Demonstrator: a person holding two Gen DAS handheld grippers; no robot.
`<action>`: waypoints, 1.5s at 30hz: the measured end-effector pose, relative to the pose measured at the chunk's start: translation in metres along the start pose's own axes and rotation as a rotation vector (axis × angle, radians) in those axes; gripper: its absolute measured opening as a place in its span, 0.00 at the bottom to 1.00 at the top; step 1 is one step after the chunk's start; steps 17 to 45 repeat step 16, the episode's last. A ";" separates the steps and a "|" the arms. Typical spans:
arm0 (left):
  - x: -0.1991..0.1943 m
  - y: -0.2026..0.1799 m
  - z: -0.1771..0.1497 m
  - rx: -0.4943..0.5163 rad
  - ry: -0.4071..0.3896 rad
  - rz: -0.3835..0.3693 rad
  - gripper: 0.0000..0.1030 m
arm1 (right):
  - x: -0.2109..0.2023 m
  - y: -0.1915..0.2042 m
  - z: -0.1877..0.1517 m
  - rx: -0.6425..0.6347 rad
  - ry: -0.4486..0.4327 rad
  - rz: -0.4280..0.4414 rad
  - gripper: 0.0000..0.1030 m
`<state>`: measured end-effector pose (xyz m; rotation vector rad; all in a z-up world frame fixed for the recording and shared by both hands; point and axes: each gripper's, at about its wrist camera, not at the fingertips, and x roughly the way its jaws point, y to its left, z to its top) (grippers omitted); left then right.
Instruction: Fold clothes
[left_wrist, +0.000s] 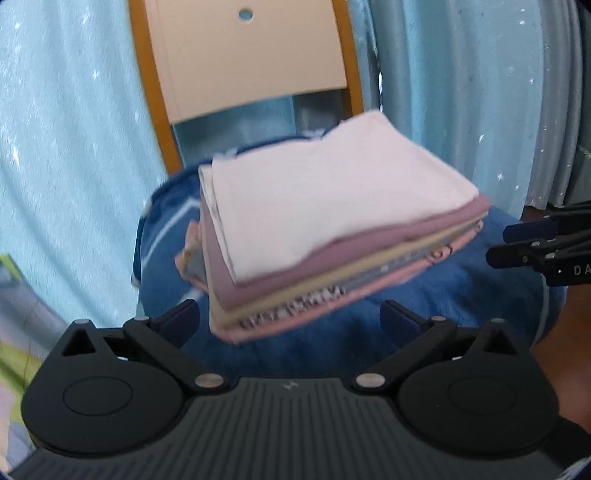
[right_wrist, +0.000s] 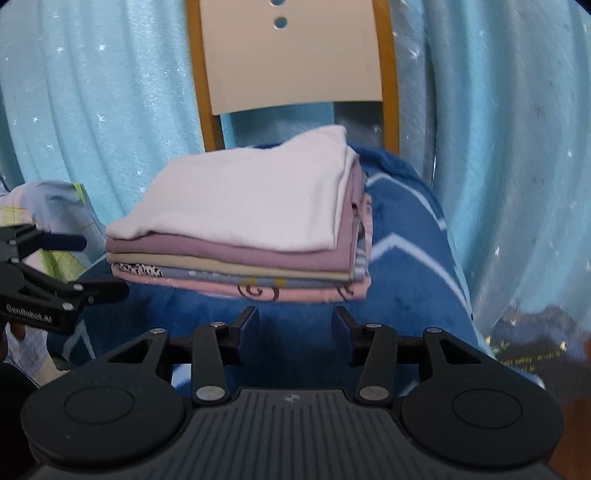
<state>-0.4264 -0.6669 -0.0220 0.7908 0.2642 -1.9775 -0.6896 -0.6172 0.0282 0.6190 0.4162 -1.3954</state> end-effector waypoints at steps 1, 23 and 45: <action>0.000 0.000 -0.002 -0.018 0.006 -0.007 0.99 | 0.000 0.000 -0.001 0.002 0.000 -0.001 0.48; 0.008 0.007 -0.020 -0.158 0.027 -0.008 1.00 | 0.001 0.003 -0.004 0.021 0.007 -0.009 0.55; 0.008 0.007 -0.020 -0.158 0.027 -0.008 1.00 | 0.001 0.003 -0.004 0.021 0.007 -0.009 0.55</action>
